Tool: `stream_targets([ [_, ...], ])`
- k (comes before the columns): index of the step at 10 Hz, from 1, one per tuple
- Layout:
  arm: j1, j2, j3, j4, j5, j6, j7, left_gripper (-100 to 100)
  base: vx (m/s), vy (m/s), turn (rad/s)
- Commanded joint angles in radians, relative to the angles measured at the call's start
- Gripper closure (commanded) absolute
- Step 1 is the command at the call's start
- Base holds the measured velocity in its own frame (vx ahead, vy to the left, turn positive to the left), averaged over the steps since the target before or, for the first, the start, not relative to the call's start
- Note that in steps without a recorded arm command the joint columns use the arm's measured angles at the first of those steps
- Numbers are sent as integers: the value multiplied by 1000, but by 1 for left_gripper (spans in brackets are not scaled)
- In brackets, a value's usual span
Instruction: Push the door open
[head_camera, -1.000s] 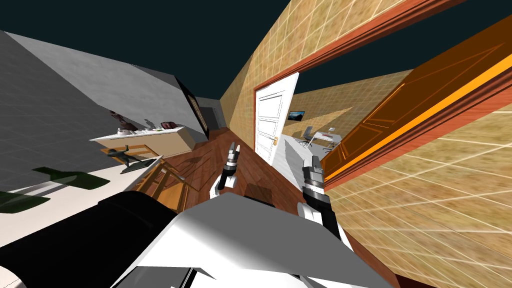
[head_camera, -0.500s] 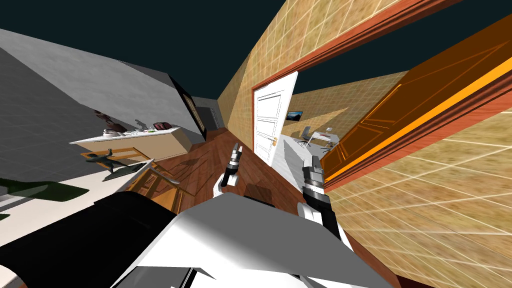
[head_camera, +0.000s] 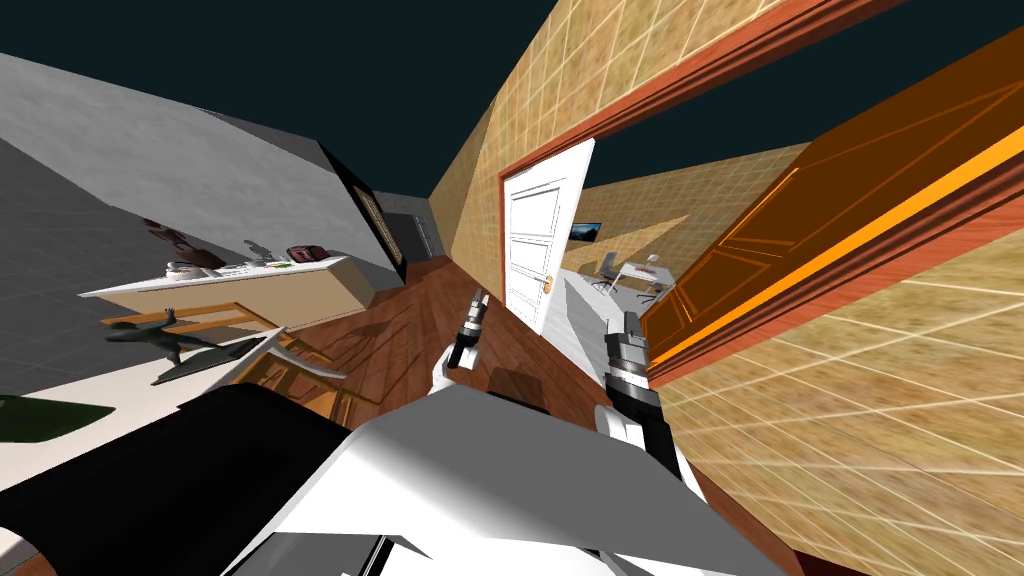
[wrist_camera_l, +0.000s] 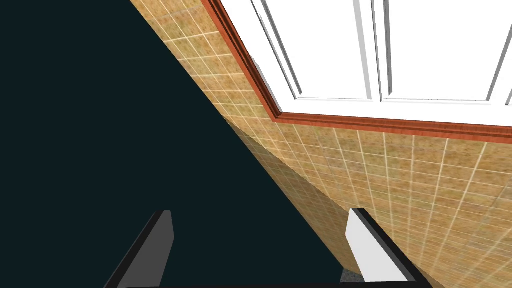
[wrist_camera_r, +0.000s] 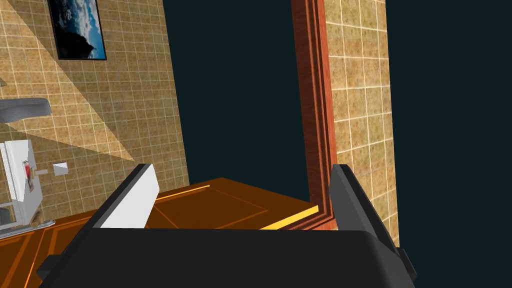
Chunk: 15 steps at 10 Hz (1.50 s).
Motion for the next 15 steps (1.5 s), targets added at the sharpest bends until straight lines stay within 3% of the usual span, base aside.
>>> stream_targets([
  [1,-29,4,0,42,-4,6,7,-100,98,23,-48],
  [13,-216,18,-8,354,-39,33,51,-100,96,25,-62],
  [15,-232,19,-9,381,-42,35,55,-100,57,19,-28],
])
